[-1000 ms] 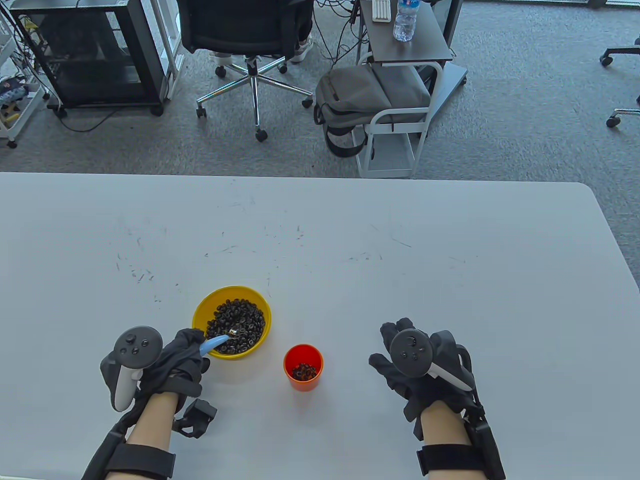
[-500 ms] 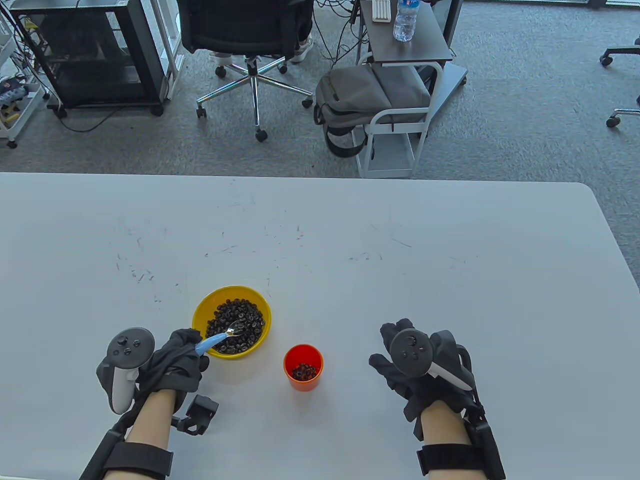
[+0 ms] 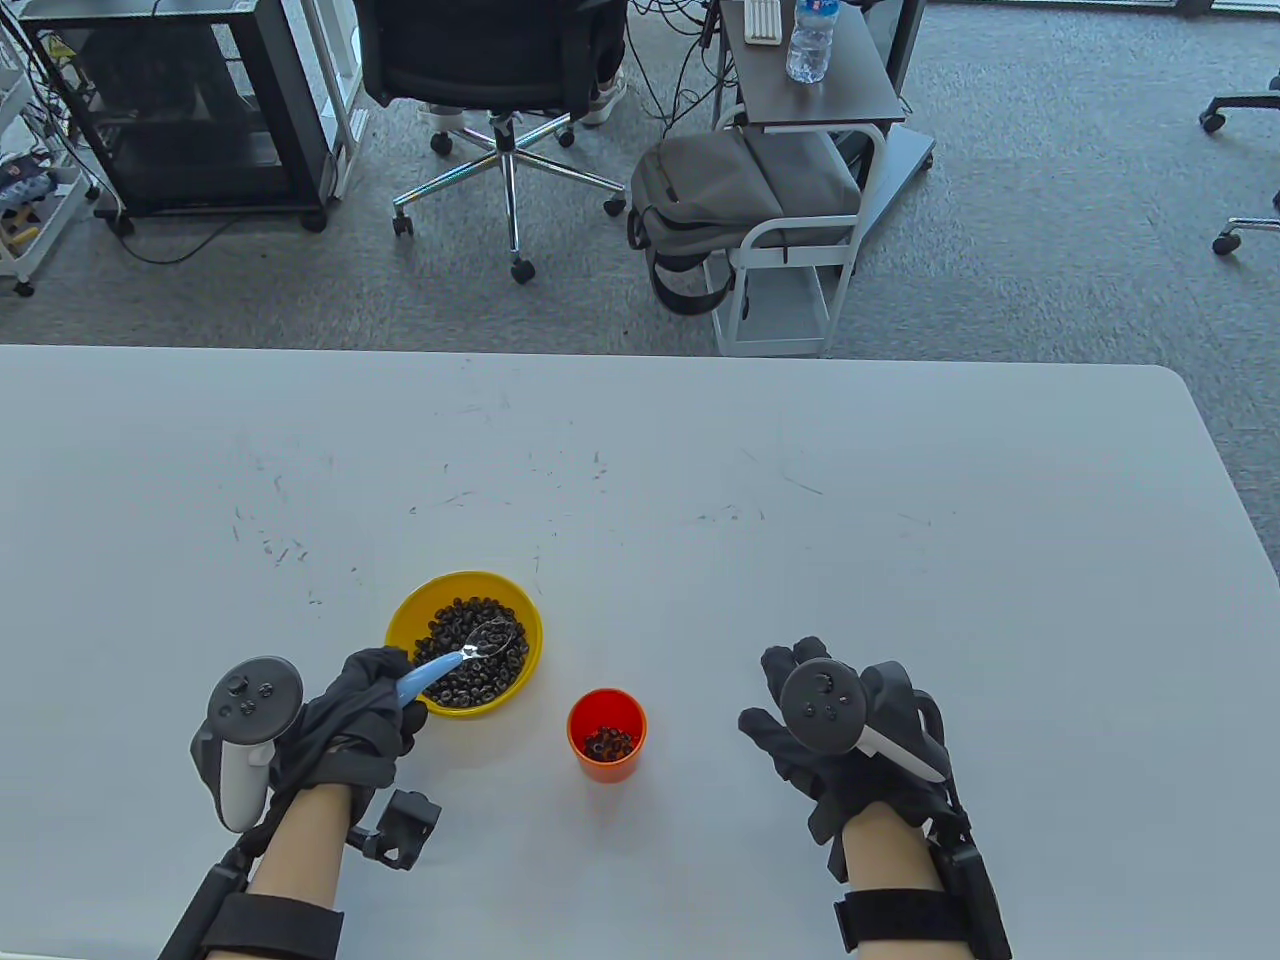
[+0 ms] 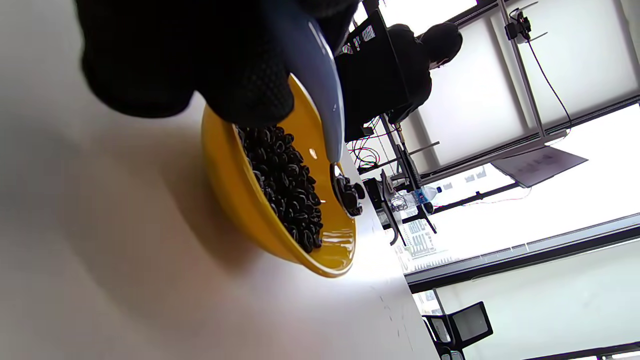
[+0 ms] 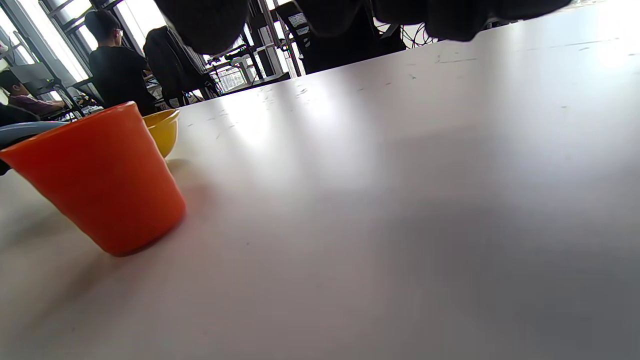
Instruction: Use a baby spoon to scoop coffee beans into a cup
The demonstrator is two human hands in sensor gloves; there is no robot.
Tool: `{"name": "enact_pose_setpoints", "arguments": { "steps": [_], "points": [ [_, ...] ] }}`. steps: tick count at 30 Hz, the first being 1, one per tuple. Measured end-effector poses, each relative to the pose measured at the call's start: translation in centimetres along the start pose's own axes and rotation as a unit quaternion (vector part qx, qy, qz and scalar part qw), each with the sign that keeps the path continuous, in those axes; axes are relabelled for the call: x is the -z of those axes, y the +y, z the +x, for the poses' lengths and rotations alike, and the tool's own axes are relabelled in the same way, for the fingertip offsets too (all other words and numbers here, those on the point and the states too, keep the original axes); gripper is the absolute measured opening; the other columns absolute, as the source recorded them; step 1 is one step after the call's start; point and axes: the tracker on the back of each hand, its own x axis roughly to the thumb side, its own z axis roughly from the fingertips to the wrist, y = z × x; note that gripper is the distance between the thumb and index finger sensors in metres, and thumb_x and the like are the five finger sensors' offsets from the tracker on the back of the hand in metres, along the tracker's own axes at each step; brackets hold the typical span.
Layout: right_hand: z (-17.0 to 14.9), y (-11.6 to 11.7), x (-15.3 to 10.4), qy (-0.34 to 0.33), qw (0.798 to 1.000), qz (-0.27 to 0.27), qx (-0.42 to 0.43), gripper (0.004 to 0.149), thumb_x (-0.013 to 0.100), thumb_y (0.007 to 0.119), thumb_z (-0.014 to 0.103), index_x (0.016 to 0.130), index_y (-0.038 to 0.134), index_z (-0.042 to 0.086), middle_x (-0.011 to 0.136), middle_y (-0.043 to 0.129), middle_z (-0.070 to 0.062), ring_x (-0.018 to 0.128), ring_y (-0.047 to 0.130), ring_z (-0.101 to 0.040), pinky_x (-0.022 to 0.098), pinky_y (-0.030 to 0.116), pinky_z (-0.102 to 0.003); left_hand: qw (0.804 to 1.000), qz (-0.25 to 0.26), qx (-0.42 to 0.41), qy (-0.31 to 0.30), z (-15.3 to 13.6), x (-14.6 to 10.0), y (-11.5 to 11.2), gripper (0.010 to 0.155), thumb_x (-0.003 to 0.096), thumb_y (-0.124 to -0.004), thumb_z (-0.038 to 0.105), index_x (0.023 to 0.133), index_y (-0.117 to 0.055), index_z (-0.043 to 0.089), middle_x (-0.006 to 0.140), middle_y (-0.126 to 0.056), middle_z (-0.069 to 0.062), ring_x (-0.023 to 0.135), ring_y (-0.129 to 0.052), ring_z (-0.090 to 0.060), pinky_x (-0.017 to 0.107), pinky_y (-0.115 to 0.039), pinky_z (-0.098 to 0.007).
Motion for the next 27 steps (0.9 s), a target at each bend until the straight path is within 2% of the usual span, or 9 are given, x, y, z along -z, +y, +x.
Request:
{"name": "enact_pose_setpoints", "arguments": {
  "steps": [7, 18, 27],
  "points": [
    [0.0, 0.0, 0.1, -0.001, 1.0, 0.002, 0.0, 0.073, 0.061, 0.062, 0.052, 0.11, 0.043, 0.001, 0.11, 0.039, -0.038, 0.09, 0.053, -0.063, 0.064, 0.053, -0.071, 0.999, -0.028, -0.014, -0.033, 0.6, 0.0, -0.4, 0.045, 0.0582, -0.058, 0.008, 0.102, -0.061, -0.003, 0.09, -0.071, -0.038, 0.061, -0.094, -0.038, 0.046, -0.085, -0.055],
    [0.1, 0.1, 0.0, -0.001, 1.0, 0.002, 0.0, 0.072, 0.061, 0.062, 0.052, 0.11, 0.043, 0.001, 0.11, 0.039, -0.038, 0.09, 0.053, -0.063, 0.064, 0.053, -0.071, 0.978, -0.165, -0.021, -0.128, 3.0, -1.0, -3.0, 0.045, 0.059, -0.059, 0.009, 0.103, -0.062, -0.001, 0.092, -0.071, -0.037, 0.062, -0.094, -0.038, 0.048, -0.085, -0.055],
    [0.1, 0.1, 0.1, -0.001, 1.0, 0.004, -0.001, 0.073, 0.061, 0.062, 0.052, 0.11, 0.043, 0.001, 0.11, 0.039, -0.038, 0.09, 0.053, -0.063, 0.064, 0.053, -0.071, 0.963, -0.217, -0.006, -0.158, 3.4, -1.3, -4.1, 0.045, 0.0597, -0.06, 0.01, 0.103, -0.062, 0.0, 0.093, -0.07, -0.036, 0.064, -0.093, -0.039, 0.05, -0.084, -0.055]
  ]
}}
